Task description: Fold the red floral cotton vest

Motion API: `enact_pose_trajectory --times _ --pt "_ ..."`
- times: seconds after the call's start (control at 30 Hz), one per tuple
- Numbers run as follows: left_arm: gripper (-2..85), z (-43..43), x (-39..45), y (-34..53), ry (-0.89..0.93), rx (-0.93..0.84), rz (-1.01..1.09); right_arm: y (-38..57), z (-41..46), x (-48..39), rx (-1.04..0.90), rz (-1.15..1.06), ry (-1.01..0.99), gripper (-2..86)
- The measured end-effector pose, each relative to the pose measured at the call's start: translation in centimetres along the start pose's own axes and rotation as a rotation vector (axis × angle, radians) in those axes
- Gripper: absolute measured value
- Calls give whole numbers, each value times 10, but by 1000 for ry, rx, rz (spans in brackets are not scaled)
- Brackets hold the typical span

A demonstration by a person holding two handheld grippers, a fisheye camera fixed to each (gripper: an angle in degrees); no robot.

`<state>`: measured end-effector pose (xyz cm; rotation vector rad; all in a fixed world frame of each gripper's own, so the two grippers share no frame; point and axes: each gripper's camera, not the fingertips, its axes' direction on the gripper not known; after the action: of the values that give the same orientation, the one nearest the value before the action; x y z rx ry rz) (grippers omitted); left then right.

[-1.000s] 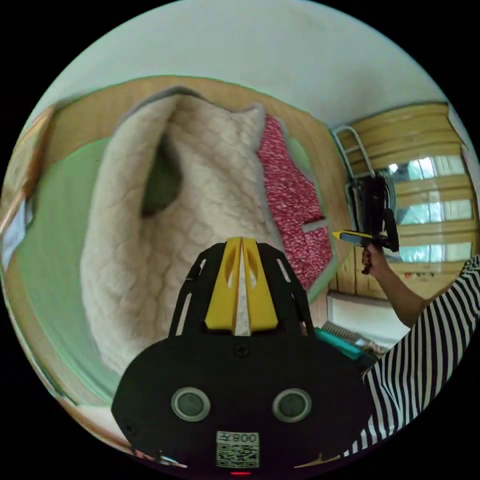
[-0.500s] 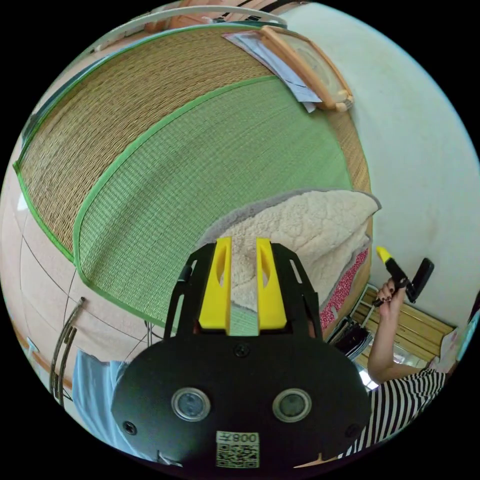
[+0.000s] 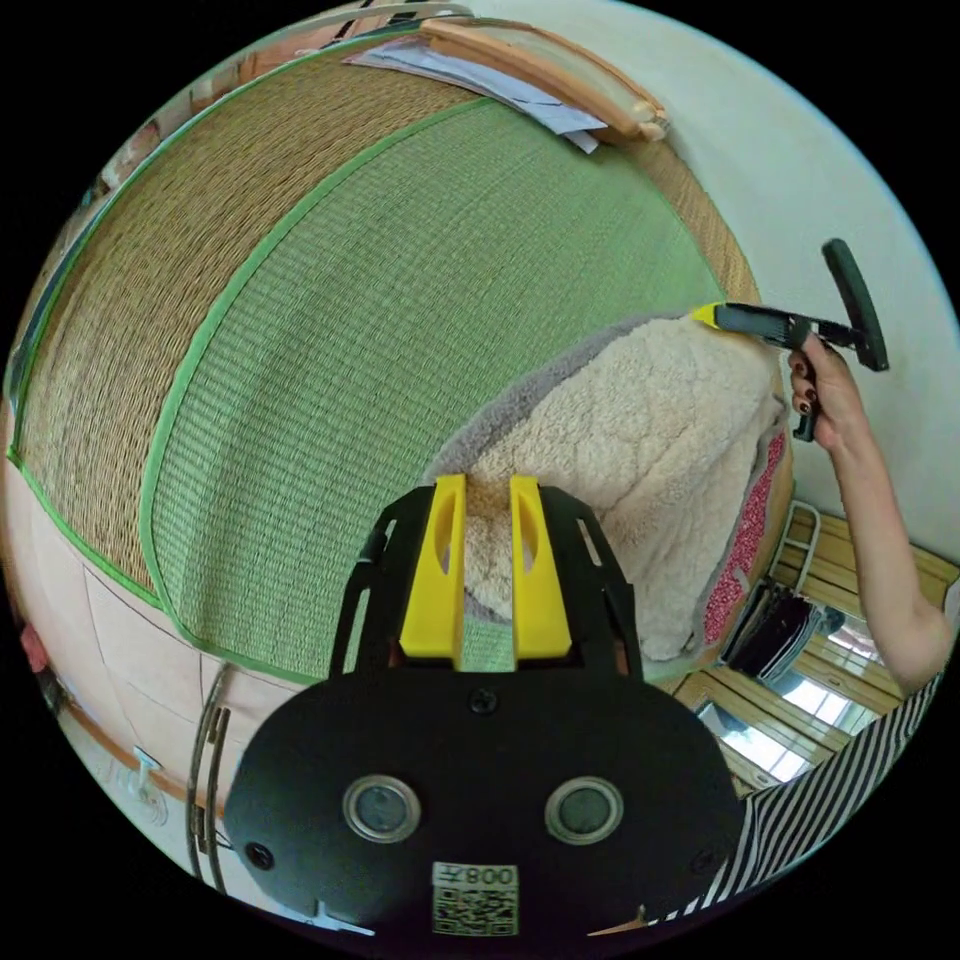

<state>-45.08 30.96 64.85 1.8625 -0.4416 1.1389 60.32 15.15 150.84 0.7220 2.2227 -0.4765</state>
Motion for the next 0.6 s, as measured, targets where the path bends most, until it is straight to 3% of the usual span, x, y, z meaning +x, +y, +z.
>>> enact_pose_trajectory --times 0.3,0.47,0.6 --pt "23 6 10 9 -86 37 63 -17 18 -11 -60 30 107 42" --pt "11 -16 0 16 11 67 48 -5 11 8 2 63 -7 9" --pt "8 -55 11 36 93 121 95 25 -24 36 174 78 -224 2"
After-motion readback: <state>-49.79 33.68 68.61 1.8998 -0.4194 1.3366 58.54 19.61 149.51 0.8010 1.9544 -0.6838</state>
